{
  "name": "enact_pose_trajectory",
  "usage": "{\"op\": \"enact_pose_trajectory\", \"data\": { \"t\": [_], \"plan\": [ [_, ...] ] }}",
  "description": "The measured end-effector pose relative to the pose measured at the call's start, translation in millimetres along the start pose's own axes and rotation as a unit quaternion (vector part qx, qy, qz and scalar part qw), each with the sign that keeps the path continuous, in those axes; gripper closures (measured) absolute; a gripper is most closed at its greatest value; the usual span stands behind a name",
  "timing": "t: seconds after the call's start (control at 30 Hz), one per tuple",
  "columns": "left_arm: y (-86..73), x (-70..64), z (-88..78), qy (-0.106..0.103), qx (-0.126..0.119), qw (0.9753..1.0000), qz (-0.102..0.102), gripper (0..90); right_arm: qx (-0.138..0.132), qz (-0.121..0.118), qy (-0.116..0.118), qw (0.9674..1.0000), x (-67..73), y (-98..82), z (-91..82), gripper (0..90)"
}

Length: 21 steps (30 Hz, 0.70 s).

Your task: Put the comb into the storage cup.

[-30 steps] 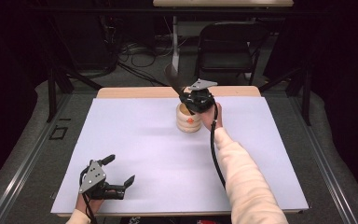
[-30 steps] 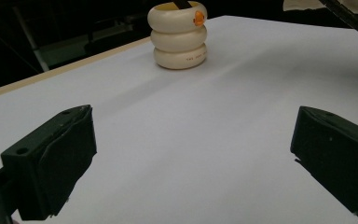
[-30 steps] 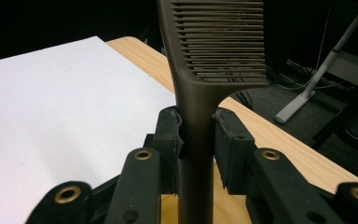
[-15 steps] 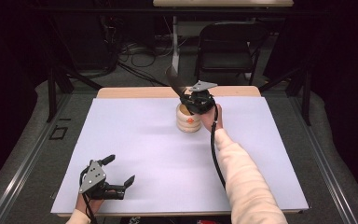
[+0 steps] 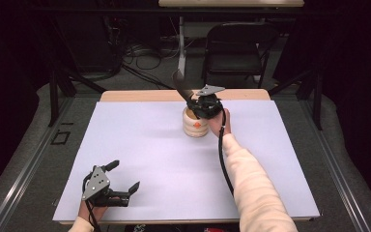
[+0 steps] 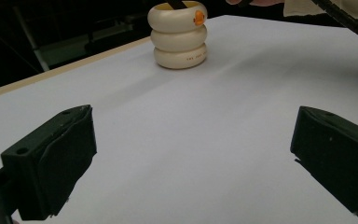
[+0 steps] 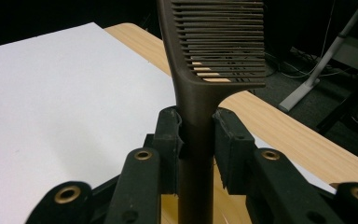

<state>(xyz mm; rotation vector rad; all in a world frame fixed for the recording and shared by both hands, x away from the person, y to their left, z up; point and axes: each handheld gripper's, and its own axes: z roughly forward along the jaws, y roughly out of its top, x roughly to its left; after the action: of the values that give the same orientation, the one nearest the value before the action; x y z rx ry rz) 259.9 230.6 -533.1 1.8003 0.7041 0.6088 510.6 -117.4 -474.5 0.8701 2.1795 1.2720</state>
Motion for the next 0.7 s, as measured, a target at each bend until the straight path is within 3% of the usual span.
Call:
{"op": "enact_pose_trajectory", "data": {
  "t": [0.7],
  "plan": [
    [-0.1, 0.2, 0.1, 0.0, 0.001, 1.0, 0.001, 0.3, 0.016, 0.004, 0.001, 0.9999, -0.5, -7.2, 7.0, 72.2]
  ]
}}
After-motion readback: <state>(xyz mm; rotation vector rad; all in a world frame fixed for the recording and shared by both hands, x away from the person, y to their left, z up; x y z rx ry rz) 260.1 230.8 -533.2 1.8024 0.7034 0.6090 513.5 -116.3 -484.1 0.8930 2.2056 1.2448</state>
